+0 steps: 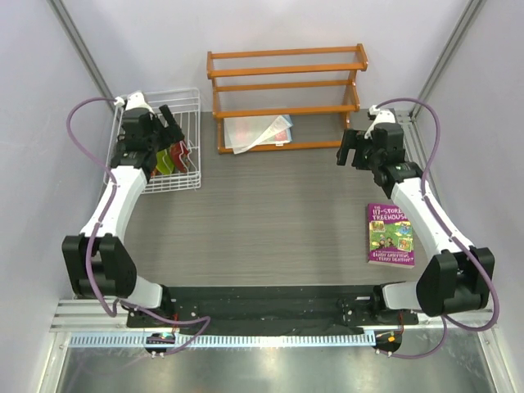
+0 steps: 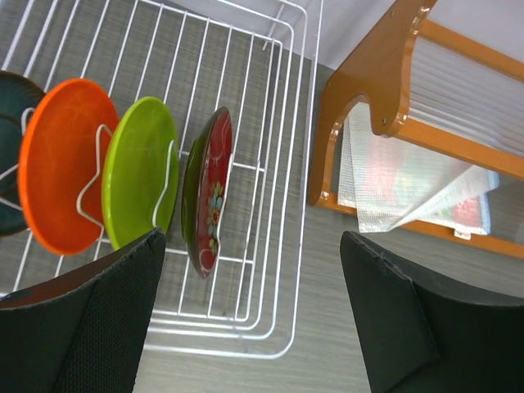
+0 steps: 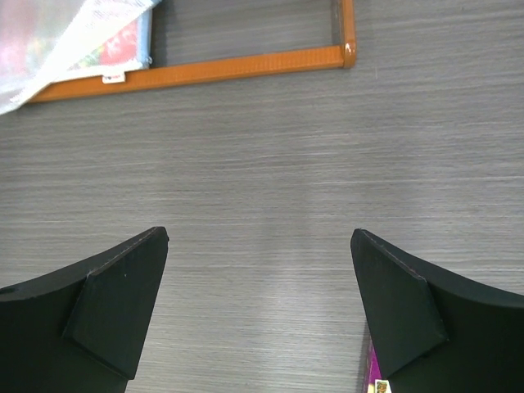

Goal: Unload the plates from the dish rack

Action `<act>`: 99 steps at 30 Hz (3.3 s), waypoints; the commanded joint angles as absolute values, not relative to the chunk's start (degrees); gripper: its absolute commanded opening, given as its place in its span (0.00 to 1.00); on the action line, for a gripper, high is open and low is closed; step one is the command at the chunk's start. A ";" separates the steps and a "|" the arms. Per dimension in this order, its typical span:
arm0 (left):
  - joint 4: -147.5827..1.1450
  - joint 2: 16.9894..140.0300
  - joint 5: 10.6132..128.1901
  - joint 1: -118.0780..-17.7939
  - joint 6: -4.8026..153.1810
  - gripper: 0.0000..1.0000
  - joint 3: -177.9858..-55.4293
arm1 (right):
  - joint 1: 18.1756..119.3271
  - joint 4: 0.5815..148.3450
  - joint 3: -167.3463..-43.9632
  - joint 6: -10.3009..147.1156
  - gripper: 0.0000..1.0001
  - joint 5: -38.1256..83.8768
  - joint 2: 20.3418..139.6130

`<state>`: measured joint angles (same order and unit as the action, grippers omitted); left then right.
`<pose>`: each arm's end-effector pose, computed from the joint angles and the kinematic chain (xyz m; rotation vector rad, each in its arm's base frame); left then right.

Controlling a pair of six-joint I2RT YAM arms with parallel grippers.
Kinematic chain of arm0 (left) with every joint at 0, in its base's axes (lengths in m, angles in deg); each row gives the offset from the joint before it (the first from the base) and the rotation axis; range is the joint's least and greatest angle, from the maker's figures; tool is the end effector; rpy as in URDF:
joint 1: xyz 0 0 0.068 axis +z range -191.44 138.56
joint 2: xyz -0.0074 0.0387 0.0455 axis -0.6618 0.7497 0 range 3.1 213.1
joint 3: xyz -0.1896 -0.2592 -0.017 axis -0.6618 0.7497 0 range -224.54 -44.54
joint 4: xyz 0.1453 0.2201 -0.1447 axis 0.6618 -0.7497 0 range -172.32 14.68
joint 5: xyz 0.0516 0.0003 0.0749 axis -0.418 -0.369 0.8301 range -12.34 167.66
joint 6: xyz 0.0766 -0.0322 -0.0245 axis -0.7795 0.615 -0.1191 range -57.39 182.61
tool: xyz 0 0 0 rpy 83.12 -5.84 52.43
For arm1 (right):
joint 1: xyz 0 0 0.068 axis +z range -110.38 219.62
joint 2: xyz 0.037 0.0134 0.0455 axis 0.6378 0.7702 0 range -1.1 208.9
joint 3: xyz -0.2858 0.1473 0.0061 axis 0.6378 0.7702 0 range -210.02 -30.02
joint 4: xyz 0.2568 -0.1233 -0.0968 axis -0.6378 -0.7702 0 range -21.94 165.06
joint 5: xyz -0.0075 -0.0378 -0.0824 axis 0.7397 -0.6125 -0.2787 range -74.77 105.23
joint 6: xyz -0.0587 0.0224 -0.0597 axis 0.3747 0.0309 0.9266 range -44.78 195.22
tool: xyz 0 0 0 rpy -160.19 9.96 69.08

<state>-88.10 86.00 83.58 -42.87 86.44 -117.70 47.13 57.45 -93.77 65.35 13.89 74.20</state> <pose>0.4127 -0.0025 0.3784 -0.4482 1.9145 -0.1879 0.3619 0.0458 0.3454 0.0573 2.0827 0.1606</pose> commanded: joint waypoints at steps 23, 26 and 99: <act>-78.31 104.52 93.40 -42.84 86.16 0.60 -122.32 | 47.18 59.41 -94.62 66.43 0.95 13.04 82.48; -78.31 105.84 93.31 -42.84 86.43 0.52 -122.32 | 47.18 59.41 -94.53 66.52 0.95 13.13 82.74; -75.60 83.17 63.33 -57.87 103.65 0.00 -111.25 | 52.62 95.61 -83.19 34.53 0.91 50.83 83.70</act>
<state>-87.14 84.68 66.55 -56.48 99.38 -110.97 49.78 85.71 -82.84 39.32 47.72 81.16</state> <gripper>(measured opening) 0.064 0.908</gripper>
